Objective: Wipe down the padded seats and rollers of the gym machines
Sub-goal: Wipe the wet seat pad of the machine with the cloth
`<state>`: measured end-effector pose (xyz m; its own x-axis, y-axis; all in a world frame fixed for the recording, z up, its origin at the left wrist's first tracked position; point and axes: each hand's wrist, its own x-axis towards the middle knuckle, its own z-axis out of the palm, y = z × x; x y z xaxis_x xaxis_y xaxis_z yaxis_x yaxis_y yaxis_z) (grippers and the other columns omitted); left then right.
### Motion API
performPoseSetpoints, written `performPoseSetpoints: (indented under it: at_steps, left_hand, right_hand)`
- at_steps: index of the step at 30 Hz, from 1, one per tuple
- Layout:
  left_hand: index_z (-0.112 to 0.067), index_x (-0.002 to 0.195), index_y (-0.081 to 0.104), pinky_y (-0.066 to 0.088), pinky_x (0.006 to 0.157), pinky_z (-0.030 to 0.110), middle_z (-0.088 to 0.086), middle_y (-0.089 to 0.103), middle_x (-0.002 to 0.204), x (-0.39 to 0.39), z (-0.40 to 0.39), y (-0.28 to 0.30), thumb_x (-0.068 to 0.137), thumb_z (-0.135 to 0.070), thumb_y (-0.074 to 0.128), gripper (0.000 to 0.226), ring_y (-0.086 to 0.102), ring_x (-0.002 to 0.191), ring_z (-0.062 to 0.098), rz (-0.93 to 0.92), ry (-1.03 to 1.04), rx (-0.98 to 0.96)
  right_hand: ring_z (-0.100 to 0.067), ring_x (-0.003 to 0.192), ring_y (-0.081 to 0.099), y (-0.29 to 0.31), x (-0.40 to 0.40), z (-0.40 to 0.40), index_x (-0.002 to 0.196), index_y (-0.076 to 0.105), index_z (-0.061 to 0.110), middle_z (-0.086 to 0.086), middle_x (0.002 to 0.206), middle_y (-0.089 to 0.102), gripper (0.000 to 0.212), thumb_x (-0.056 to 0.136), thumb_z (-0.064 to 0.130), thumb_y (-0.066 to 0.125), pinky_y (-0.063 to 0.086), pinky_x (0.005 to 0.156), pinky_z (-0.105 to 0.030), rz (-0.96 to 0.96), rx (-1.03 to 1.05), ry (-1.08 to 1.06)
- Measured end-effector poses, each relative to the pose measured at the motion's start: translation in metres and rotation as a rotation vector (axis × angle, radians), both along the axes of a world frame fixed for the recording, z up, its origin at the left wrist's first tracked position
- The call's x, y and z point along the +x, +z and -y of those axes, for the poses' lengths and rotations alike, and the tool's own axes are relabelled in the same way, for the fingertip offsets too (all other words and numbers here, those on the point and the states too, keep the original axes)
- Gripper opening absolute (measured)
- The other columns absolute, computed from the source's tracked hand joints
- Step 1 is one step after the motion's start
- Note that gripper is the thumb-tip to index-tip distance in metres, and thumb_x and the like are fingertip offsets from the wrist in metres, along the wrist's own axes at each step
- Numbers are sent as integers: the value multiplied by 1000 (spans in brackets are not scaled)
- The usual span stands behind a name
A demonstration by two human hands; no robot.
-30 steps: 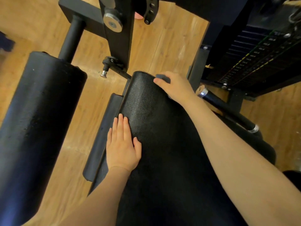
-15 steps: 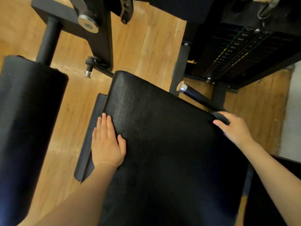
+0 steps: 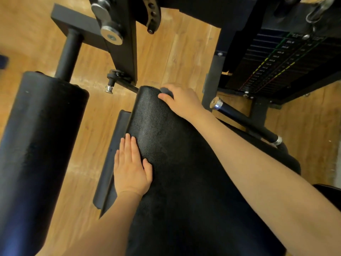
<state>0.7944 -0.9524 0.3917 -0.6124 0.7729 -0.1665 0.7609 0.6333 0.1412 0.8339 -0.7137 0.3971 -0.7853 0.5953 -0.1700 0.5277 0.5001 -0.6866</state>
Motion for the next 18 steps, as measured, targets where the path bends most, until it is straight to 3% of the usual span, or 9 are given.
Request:
performPoseSetpoints:
  at_steps: [5,13,18]
  left_hand:
    - [5,142,31,29,110,53,22,28,150,0,1,0,83,-30,31,68,22,139,32,20,-4,-4]
    - [4,143,29,26,112,51,19,26,152,1,-1,2,84,-32,27,70,22,141,33,26,6,-14]
    - [4,143,28,25,112,50,19,25,153,1,1,0,84,-33,26,70,21,141,32,20,-2,-14]
  right_hand:
    - [-21,117,50,-3,9,0,132,50,20,-2,130,56,43,93,37,52,37,84,-26,-62,-167,-71]
    - [-22,121,48,-37,211,13,129,53,15,-5,127,56,38,92,23,55,36,100,-35,156,-174,-410]
    - [-28,111,54,-60,298,17,125,57,15,-10,119,60,34,93,26,51,43,89,-40,301,-139,-528]
